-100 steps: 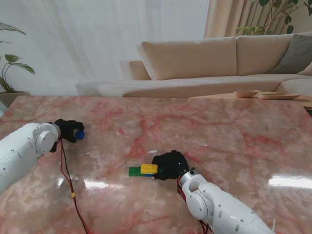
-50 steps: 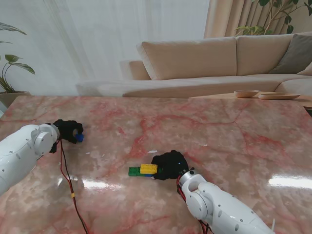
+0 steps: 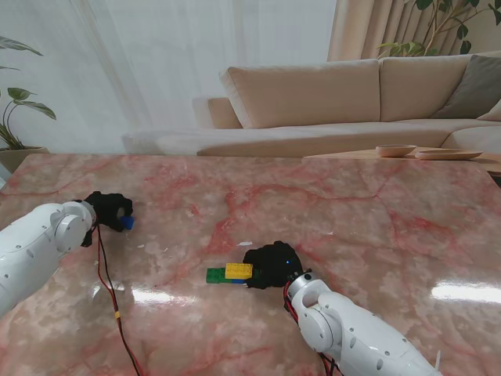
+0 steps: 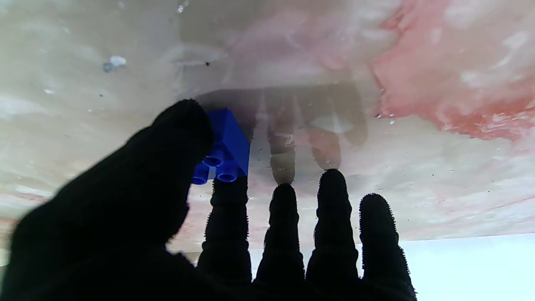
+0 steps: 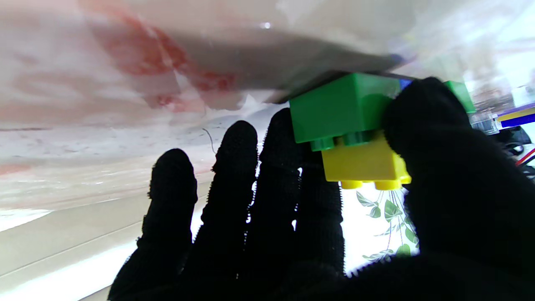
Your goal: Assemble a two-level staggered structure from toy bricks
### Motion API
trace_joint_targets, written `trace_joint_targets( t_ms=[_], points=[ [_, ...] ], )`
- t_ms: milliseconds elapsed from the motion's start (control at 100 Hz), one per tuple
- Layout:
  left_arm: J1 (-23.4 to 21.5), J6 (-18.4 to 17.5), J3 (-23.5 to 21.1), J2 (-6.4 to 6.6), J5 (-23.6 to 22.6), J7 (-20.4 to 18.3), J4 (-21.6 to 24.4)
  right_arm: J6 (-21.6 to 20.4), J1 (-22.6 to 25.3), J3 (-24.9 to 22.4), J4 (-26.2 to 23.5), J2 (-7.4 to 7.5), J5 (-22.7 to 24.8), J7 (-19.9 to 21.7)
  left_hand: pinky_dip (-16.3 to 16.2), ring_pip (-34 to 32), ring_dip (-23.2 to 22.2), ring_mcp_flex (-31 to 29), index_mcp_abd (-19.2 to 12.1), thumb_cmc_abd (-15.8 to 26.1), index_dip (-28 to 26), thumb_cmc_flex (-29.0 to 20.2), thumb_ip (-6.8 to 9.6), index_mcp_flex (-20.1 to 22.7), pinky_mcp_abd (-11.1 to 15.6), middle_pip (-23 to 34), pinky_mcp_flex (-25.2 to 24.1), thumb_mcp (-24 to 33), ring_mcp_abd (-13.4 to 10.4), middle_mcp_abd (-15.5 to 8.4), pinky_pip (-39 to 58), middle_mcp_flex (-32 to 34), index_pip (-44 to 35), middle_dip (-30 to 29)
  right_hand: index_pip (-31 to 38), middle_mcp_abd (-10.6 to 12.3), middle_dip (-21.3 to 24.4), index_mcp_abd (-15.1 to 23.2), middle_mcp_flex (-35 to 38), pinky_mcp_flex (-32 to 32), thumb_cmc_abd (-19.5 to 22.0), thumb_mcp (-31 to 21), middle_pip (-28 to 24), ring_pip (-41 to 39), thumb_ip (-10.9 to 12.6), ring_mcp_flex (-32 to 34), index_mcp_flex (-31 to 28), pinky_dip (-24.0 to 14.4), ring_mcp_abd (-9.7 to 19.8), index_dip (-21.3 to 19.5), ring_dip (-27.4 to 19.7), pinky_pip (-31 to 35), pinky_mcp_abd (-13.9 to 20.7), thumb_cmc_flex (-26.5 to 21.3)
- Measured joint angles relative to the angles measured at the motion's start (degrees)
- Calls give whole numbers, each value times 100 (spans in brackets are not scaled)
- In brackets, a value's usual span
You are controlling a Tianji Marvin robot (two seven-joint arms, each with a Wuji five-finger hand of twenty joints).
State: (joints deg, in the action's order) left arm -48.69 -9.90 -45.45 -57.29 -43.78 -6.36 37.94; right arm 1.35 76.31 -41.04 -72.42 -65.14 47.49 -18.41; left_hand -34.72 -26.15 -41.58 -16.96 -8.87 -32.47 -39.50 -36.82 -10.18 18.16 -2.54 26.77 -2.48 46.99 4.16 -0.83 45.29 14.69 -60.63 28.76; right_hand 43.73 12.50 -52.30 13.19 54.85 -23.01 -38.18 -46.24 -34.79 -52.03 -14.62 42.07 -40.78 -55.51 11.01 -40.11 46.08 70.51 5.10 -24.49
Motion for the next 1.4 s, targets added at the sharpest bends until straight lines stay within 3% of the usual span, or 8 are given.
trace_joint_targets(
  t_ms=[120,380,540,720,1110,1400],
  points=[
    [-213,30,-314,4,-145,27,188,0,-12,15,22,-5,-8,-30,0,0,0,-45,0,-97,273,-257,-8,191,-3,-7,0,-307,1,-2,75,124,-44,-3,0,0,0,0,0,0,0,0,0,0,0,0,0,0,0,0,0,0,0,0],
    [-654,50,-906,12,-409,68,620,0,-21,32,38,-13,-21,-53,0,-66,2,-333,0,-161,628,-257,-23,410,-4,13,-1,-446,5,-14,90,538,-40,-8,0,0,-1,0,1,0,0,0,1,0,0,0,0,0,0,0,1,0,0,0],
    [-1144,187,-1386,13,-730,15,1242,2,-21,34,39,-15,-21,-57,0,-67,2,-393,0,-161,701,-257,-24,459,-5,341,-1,-505,5,-105,90,1000,-37,45,0,0,-1,0,1,0,0,0,1,0,0,0,0,0,0,0,1,0,-1,0],
    [-1704,419,-1828,-26,-899,-35,2106,2,-22,52,46,-15,21,-99,0,-68,2,-521,0,-161,800,-257,-86,569,-44,324,-1,-505,5,-110,90,1005,34,72,0,0,-1,0,1,0,0,0,1,0,0,0,0,0,0,0,1,0,-1,0],
    [-2574,872,-2113,-198,-690,-12,3780,82,-18,131,63,6,292,-298,0,-66,115,-803,19,-283,854,-138,-92,894,-142,260,-1,-506,5,-111,157,1602,276,73,0,0,-1,7,1,12,-13,0,37,0,0,0,0,0,0,1,1,-8,-1,0],
    [-2927,902,-2059,-292,-316,20,4429,221,-25,187,113,-5,345,-471,0,55,116,-943,42,-345,854,-7,-93,1106,-205,146,-1,-502,5,-100,158,1906,395,74,0,0,-1,17,-5,66,-13,21,48,0,-1,0,0,0,2,1,1,-10,-1,0]
  ],
)
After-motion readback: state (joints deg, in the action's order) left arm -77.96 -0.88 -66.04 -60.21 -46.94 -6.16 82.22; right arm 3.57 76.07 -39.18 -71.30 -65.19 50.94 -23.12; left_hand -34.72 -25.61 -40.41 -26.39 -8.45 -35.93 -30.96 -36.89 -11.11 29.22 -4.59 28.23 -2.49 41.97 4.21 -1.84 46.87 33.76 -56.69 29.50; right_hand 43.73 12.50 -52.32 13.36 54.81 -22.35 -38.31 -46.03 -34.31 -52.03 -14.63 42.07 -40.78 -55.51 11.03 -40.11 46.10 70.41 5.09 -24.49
